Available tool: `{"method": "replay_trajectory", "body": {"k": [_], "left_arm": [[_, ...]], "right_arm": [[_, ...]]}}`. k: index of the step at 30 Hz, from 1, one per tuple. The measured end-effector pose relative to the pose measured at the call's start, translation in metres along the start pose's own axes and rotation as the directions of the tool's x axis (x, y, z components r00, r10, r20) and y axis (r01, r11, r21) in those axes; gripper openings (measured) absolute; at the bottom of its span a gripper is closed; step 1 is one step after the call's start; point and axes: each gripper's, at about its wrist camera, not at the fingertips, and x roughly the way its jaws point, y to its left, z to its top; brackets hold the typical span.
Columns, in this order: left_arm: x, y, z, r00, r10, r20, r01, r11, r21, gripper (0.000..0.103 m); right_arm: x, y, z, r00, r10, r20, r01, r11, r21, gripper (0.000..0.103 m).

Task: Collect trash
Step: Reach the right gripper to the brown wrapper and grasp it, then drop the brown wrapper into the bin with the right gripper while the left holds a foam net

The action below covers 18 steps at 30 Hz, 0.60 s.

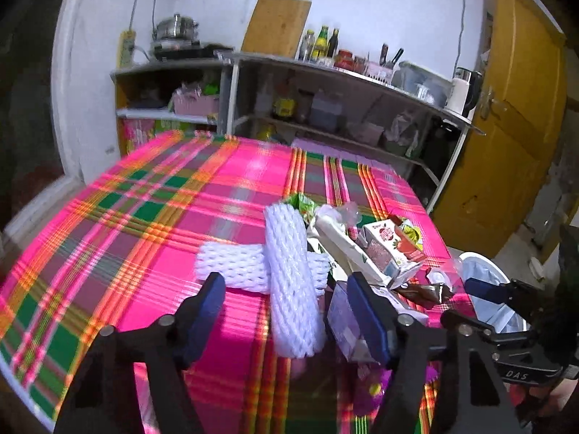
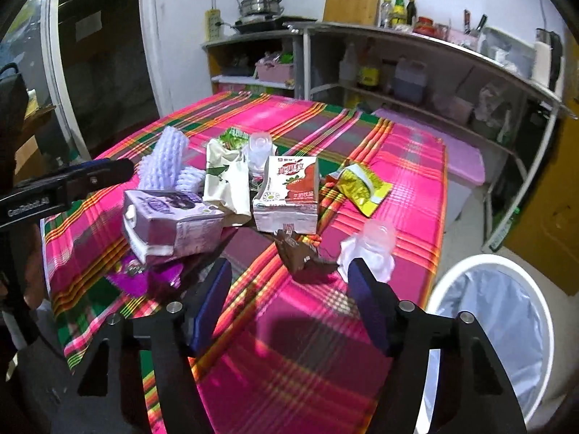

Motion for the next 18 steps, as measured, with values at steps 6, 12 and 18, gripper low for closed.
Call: {"method": "replay_trajectory", "body": {"k": [6,12,18], "left_arm": [[0.029,-0.004,-0.002,0.997,-0.035,-0.073,0.035,0.999,-0.005,0.05],[0.028,-0.009,-0.005,0.997,-0.031,-0.076,0.034,0.999,0.032,0.025],[0.017,-0.006,-0.007,0.997,-0.046,-0.057,0.048,0.998,0.028,0.023]], "right_arm": [[0.02,-0.008,0.0,0.998,0.019,-0.063,-0.018,1.0,0.016,0.035],[0.017,-0.013,-0.003,0.998,0.037,-0.055,-0.034,0.998,0.055,0.028],[0.0,-0.011,-0.01,0.998,0.049,-0.026,-0.047,0.995,0.084,0.027]]}}
